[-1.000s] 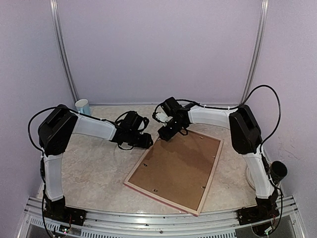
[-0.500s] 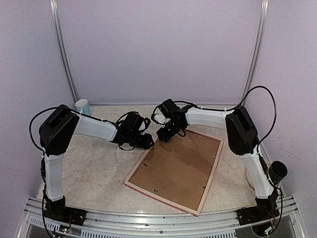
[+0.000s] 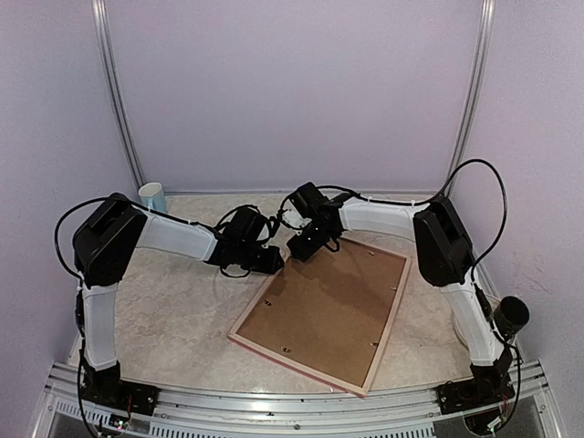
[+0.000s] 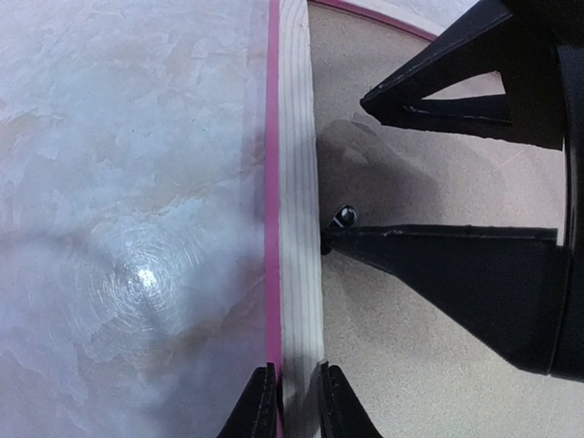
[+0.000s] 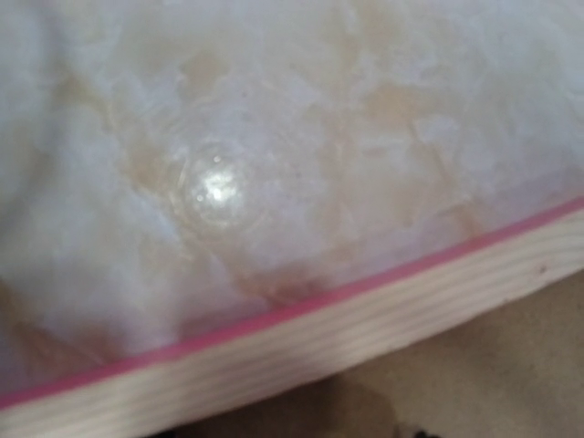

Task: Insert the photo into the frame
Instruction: Press the fastener onto the backboard.

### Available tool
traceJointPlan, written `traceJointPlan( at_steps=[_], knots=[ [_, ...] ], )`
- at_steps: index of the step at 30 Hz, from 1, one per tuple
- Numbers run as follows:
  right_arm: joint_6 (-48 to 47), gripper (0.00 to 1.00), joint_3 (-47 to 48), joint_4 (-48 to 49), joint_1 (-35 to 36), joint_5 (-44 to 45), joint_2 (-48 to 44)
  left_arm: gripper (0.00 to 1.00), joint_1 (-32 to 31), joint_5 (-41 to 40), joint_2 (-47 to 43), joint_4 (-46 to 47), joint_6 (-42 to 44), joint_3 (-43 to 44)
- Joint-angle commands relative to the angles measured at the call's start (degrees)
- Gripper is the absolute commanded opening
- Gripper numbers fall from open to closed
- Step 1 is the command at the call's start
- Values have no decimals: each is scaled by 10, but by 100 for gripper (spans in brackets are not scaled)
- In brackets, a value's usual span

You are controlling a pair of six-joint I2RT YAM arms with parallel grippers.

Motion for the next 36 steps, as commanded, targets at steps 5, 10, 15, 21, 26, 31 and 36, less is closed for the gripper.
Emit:
traceJointPlan(
  at_steps=[5,10,15,21,26,31,36],
  knots=[
    [3,54,-47,56,4,55,9,15,-14,19,28,-11,10,-19],
    [-11,54,-85,116,4,60,-4,21,-19,20,32,-11,10,-23],
    [-11,55,-100,132,4,40,-10,26,-20,14,36,-11,7,-30],
    [-9,55,-106,138,4,40,-14,20,-18,11,31,-11,5,-31],
    [-9,54,-116,158,4,51,-12,10,-19,19,36,-11,6,-31],
    [-2,54,-132,191,3,76,-9,3,-20,25,38,-3,9,-38],
    [9,55,-134,205,-3,90,-5,0,-23,32,40,5,15,-43]
  ],
)
